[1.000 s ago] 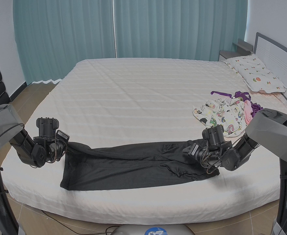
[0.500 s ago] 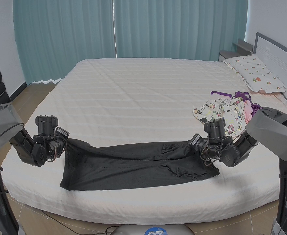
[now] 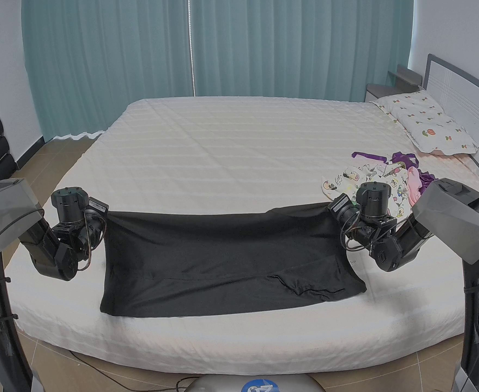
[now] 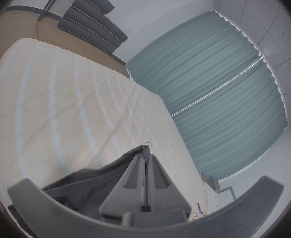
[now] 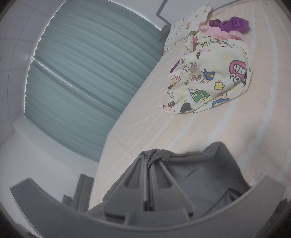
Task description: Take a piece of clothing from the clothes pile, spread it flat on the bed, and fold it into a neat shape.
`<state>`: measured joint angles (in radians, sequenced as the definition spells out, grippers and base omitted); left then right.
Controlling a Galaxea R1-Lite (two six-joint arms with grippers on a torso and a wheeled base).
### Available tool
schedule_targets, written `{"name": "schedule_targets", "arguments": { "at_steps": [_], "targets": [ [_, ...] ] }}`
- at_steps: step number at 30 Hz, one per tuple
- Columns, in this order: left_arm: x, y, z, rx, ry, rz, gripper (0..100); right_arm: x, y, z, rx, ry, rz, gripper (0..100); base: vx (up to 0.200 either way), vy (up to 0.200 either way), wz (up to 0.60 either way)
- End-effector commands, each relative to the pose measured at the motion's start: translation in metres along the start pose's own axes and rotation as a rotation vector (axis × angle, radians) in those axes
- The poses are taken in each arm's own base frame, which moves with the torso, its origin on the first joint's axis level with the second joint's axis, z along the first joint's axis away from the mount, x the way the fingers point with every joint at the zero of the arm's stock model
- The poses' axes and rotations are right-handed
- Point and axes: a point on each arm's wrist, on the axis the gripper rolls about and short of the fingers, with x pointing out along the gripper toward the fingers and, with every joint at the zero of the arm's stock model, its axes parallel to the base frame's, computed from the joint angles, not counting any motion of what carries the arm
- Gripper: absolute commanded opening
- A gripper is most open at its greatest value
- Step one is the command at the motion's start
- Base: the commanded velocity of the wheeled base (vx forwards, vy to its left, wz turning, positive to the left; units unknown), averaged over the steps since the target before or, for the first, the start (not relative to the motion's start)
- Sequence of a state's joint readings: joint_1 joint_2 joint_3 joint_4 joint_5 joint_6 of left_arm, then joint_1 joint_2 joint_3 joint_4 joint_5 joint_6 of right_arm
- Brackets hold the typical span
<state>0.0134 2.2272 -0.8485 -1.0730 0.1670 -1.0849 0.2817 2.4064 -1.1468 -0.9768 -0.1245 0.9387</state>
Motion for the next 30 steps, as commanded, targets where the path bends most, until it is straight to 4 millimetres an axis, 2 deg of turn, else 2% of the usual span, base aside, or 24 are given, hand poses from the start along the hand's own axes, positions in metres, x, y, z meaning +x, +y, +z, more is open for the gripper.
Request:
{"name": "schedule_targets", "arguments": {
  "at_steps": [1, 9, 20, 30],
  "targets": [
    [0.0, 0.024, -0.013, 0.07, 0.047, 0.072, 0, -0.005, -0.02, -0.015, -0.077, 0.054, -0.067, 0, 0.0, 0.0, 0.0],
    [-0.016, 0.041, -0.028, 0.191, 0.117, 0.137, 0, -0.012, -0.032, -0.023, -0.167, 0.097, -0.108, 0, 0.0, 0.0, 0.0],
    [-0.021, 0.055, -0.041, 0.282, 0.181, 0.185, 0, -0.017, -0.046, -0.032, -0.268, 0.157, -0.158, 0, 0.0, 0.0, 0.0],
    [-0.022, 0.066, -0.047, 0.344, 0.235, 0.25, 0, -0.019, -0.049, -0.036, -0.299, 0.187, -0.181, 0, 0.0, 0.0, 0.0]
  ]
}}
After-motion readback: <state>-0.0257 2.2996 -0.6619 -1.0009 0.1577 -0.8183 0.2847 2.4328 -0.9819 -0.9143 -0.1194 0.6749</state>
